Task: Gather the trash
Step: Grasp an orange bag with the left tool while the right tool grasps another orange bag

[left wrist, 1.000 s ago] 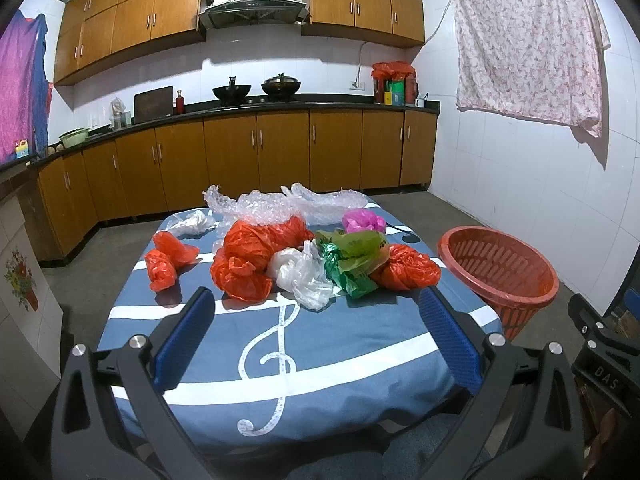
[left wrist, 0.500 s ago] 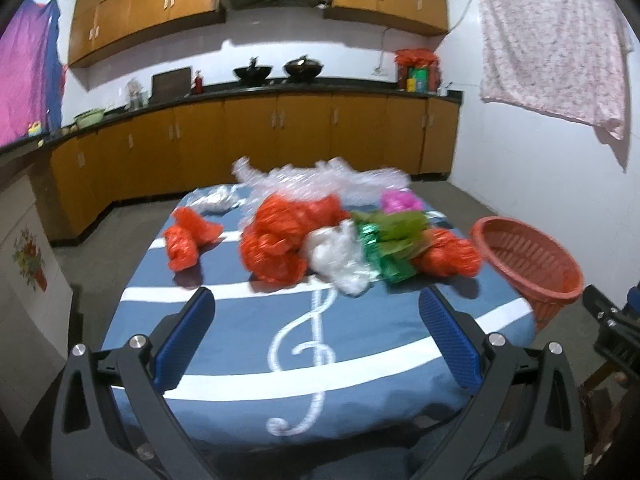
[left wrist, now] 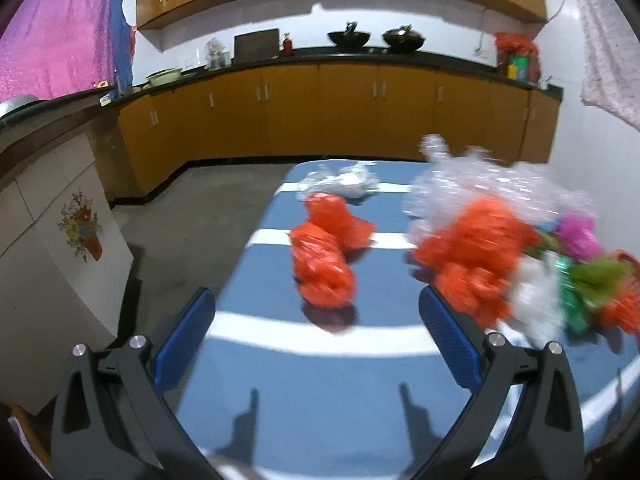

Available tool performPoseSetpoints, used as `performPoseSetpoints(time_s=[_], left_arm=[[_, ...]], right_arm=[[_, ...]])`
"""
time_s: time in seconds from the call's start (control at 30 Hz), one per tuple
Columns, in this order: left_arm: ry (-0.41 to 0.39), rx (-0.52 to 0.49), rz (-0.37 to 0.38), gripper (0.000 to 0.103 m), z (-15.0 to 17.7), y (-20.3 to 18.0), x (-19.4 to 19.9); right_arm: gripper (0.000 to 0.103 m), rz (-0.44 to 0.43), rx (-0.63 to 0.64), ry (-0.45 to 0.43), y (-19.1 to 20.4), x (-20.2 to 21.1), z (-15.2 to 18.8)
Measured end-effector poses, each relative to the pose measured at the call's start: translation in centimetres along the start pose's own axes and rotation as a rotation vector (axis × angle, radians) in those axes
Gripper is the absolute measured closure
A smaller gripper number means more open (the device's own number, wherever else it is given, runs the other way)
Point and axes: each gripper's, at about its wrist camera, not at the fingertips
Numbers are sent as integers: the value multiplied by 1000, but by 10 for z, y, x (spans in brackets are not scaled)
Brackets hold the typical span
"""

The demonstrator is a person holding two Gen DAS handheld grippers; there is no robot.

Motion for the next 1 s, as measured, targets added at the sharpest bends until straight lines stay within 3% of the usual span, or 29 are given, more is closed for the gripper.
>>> performPoseSetpoints(time_s=[0.17, 0.4, 0.67, 0.73, 0.83, 1.0], left_arm=[[65, 1, -35, 4, -15, 12, -52], [120, 3, 13, 11, -27, 13, -96], [202, -16, 53, 32, -30, 4, -137], [214, -19, 67, 38, -30, 1, -144], [233, -25, 98, 54, -28, -4, -151], [216, -42, 124, 63, -26, -9, -144]], right_arm=[[7, -42, 22, 24, 11, -27, -13], [18, -104, 94, 66, 34, -53, -22], [35, -178, 145, 123, 49, -72, -19], [47, -192, 146, 138, 49, -76, -18], [54, -211, 133, 147, 49, -78, -17], [58, -218, 112, 124, 43, -66, -20]])
Point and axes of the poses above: each gripper's, at about its wrist camera, not at the fingertips, and x roughly against the way its jaws point, y to its left, z to its underside
